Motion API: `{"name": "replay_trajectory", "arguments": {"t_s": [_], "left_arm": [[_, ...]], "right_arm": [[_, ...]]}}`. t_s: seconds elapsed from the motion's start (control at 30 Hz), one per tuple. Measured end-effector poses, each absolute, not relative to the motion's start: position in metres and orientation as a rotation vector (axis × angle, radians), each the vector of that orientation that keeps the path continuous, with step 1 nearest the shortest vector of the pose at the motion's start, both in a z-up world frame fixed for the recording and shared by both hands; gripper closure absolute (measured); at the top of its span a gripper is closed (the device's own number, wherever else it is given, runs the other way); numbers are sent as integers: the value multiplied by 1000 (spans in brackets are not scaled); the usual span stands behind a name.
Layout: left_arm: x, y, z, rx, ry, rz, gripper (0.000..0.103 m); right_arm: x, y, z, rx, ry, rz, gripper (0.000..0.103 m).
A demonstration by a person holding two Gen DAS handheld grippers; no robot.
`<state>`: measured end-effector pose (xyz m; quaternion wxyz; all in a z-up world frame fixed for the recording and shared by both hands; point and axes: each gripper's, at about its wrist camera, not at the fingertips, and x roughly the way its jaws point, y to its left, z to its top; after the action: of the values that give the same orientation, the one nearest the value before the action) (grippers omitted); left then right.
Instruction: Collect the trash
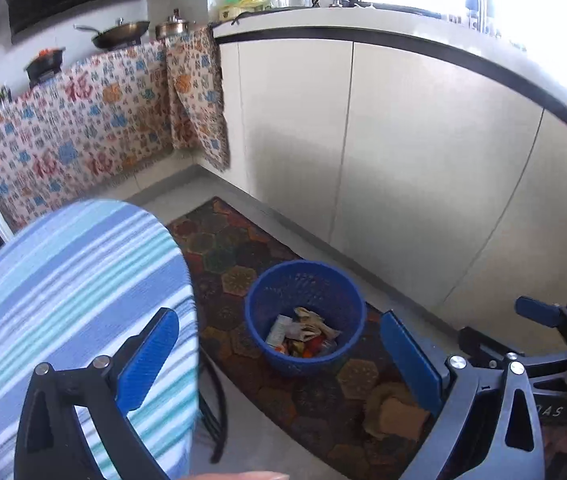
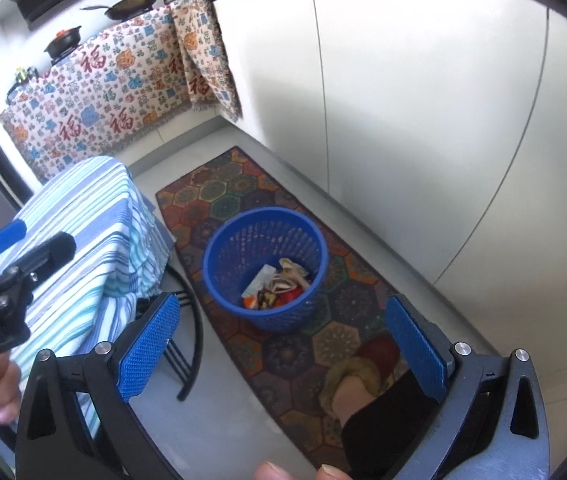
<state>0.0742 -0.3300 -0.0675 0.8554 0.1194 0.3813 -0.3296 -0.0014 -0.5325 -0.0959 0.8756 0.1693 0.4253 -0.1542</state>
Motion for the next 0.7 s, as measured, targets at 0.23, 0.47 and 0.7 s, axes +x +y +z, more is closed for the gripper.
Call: {"name": "replay_trajectory", "arguments": {"t_s": [0.23, 0.47, 0.7], "left_arm": [[70, -329, -67, 275, 846, -668, 0], [67, -327, -70, 271, 857, -663, 0], [67, -327, -70, 279, 851, -647, 0]], "right_arm": [[-14, -513, -86, 339, 877, -336, 0], [-14, -504, -82, 326, 877, -321, 0], [-16, -501, -80, 312, 875, -321, 0]]}}
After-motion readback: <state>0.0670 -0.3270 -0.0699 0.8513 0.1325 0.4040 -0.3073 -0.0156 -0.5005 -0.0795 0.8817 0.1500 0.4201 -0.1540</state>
